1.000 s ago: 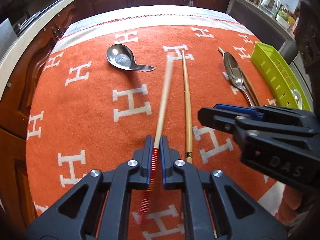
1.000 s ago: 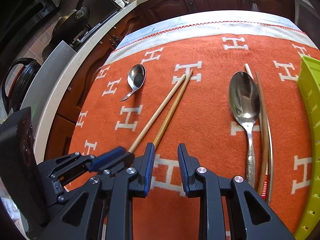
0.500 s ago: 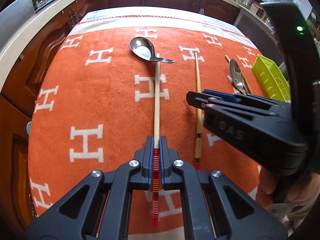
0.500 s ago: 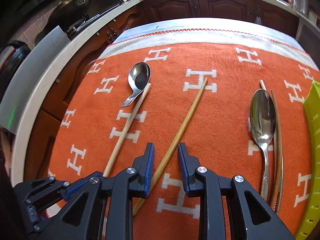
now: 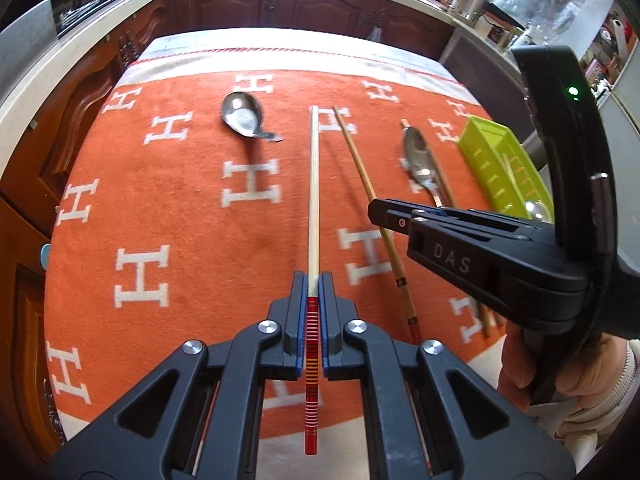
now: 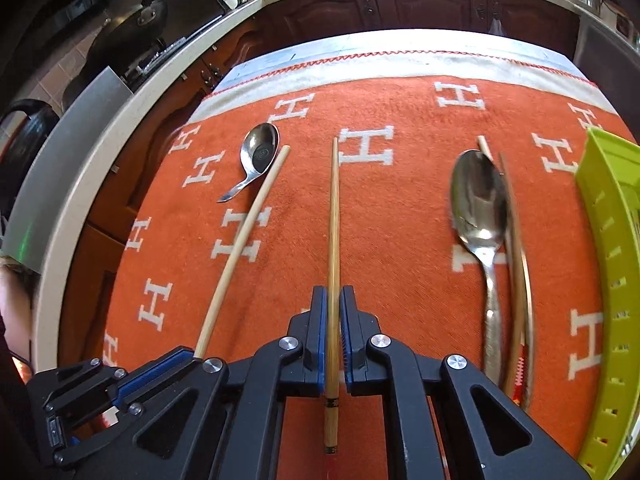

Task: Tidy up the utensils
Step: 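Carry both chopsticks into the green tray and release them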

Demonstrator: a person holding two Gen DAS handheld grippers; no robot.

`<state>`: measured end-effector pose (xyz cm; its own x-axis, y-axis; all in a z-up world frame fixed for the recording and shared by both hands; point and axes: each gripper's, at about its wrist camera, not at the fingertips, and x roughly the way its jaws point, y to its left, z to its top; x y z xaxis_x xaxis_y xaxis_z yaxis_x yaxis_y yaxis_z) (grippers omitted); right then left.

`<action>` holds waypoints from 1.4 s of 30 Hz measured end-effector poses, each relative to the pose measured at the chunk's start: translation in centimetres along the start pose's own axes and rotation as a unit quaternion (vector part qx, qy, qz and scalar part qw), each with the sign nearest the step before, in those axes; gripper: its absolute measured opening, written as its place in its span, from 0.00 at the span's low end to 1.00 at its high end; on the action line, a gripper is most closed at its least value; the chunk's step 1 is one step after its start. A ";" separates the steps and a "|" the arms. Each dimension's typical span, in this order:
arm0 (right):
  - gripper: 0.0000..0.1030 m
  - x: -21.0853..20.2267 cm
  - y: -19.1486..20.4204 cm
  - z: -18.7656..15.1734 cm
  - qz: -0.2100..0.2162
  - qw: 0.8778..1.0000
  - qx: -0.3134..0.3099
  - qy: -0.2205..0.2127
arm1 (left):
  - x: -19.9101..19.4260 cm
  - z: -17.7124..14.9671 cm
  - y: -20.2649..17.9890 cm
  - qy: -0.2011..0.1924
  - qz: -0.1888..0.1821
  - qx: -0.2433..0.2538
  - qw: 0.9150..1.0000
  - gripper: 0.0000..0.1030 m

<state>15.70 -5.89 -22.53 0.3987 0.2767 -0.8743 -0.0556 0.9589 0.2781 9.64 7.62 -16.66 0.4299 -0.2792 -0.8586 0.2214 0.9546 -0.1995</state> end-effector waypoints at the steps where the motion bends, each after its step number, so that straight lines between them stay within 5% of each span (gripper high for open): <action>1: 0.06 -0.6 -0.3 -0.1 0.001 1.000 0.002 -0.003 | -0.2 0.0 -0.4 -0.002 -0.004 0.002 1.000 0.03; 16: 0.05 -14.2 -9.9 -3.3 0.015 0.994 0.071 -0.077 | -2.3 4.3 -12.0 -0.011 -0.044 0.052 0.998 0.03; 28: 0.05 -24.4 -20.4 -5.6 -0.015 0.986 0.110 -0.122 | 1.8 6.4 -24.1 0.034 -0.079 0.066 0.994 0.03; 34: 0.00 -23.0 -23.8 -4.2 -0.027 0.988 0.119 -0.091 | 5.7 5.7 -27.1 0.079 -0.099 0.058 0.990 0.03; 42: 0.01 -16.3 -26.9 -1.9 -0.022 0.990 0.136 -0.034 | 9.1 5.4 -27.0 0.113 -0.098 0.038 0.988 0.03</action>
<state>8.99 -36.05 -16.48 0.4570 0.2209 -0.8616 0.2079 0.9153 0.3449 12.30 -21.24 -16.53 0.1674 -0.4199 -0.8920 0.3494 0.8713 -0.3446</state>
